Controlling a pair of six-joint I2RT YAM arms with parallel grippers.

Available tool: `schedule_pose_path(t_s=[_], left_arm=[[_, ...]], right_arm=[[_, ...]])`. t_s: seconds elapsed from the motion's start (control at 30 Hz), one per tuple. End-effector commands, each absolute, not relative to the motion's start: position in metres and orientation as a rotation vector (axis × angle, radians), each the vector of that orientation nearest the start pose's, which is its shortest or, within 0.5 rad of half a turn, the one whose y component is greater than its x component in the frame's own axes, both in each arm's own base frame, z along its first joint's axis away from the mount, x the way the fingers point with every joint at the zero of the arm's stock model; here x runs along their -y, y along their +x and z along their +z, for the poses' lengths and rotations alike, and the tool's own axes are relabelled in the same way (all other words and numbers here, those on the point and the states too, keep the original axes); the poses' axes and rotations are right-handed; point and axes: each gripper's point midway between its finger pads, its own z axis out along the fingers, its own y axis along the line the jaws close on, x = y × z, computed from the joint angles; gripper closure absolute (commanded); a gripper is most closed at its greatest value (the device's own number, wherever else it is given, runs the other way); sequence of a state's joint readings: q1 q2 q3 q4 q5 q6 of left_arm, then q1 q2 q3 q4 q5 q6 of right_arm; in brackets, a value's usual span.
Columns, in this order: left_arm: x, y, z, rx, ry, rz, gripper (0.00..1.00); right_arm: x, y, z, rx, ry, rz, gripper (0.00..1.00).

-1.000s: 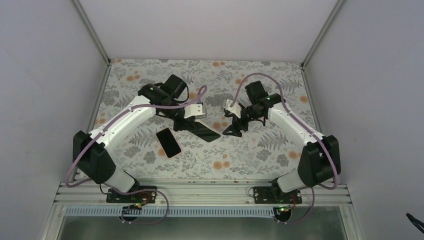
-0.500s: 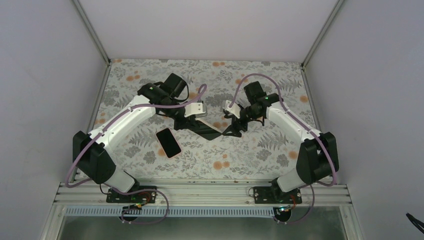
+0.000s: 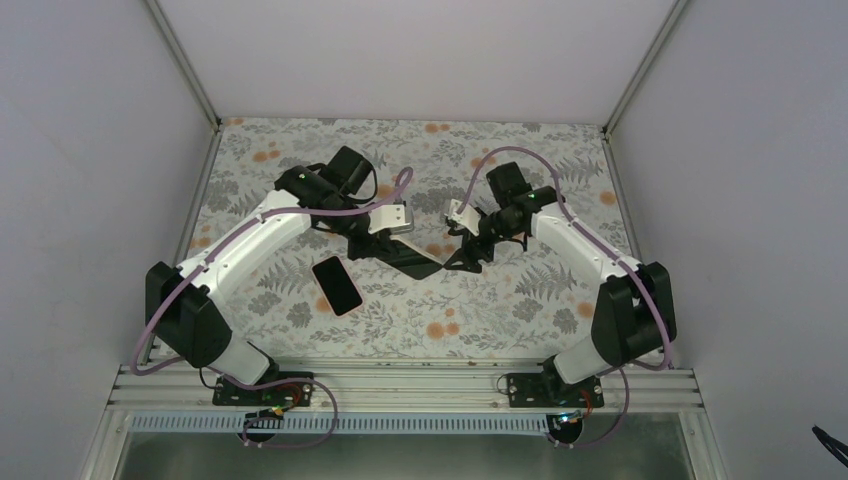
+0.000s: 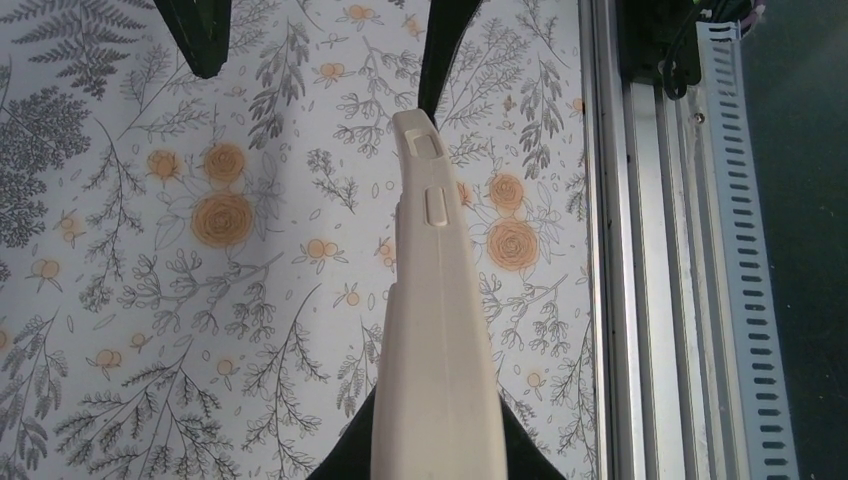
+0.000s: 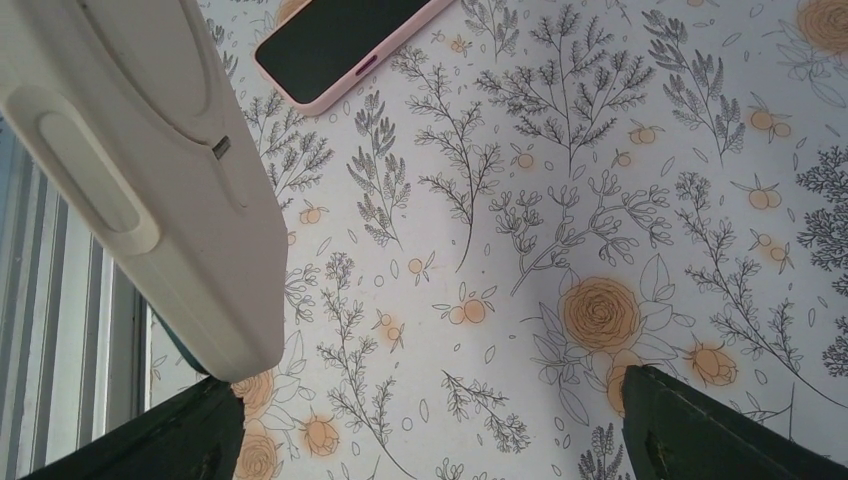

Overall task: Take the phone out of the phone case
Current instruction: Remove the phone case from the phone.

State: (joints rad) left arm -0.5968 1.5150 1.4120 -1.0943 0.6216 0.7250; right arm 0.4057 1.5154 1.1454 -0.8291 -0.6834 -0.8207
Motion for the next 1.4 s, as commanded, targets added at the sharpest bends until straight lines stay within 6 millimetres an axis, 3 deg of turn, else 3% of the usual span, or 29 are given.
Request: schedule_pose_path(t_s=[0.0,0.27,0.57,0.77,1.0,1.2,1.3,1.37], left_arm=[[0.286,0.204,0.24,-1.842,1.745,-0.95,0.98],[0.289,0.196,0.255,-1.794,1.755,-0.985,0.98],[0.289,0.19,0.266,-1.746,1.756,-1.016,0.98],[0.287,0.208,0.27,-1.755,1.685,-0.908,0.98],[0.271,0.249,0.298,-1.731,1.499,-0.732,0.98],[0.267,0.244,0.319,-1.665,1.484,-0.76,0.98],[0.266,0.245,0.325,-1.644,1.467,-0.744,0.98],[0.262,0.254,0.324,-1.648,1.438,-0.691,0.98]], right_arm=[[-0.24,0.288,0.161,-1.945,-1.56,0.713,0.07],[-0.251,0.329,0.178,-1.948,-1.481,0.62,0.07],[-0.258,0.353,0.192,-1.928,-1.418,0.551,0.07],[-0.282,0.317,0.196,-1.83,-1.549,0.721,0.06],[-0.316,0.291,0.213,-1.689,-1.63,0.821,0.05],[-0.342,0.301,0.226,-1.629,-1.602,0.877,0.05],[-0.354,0.288,0.236,-1.56,-1.658,1.024,0.04],[-0.359,0.269,0.242,-1.491,-1.733,1.152,0.04]])
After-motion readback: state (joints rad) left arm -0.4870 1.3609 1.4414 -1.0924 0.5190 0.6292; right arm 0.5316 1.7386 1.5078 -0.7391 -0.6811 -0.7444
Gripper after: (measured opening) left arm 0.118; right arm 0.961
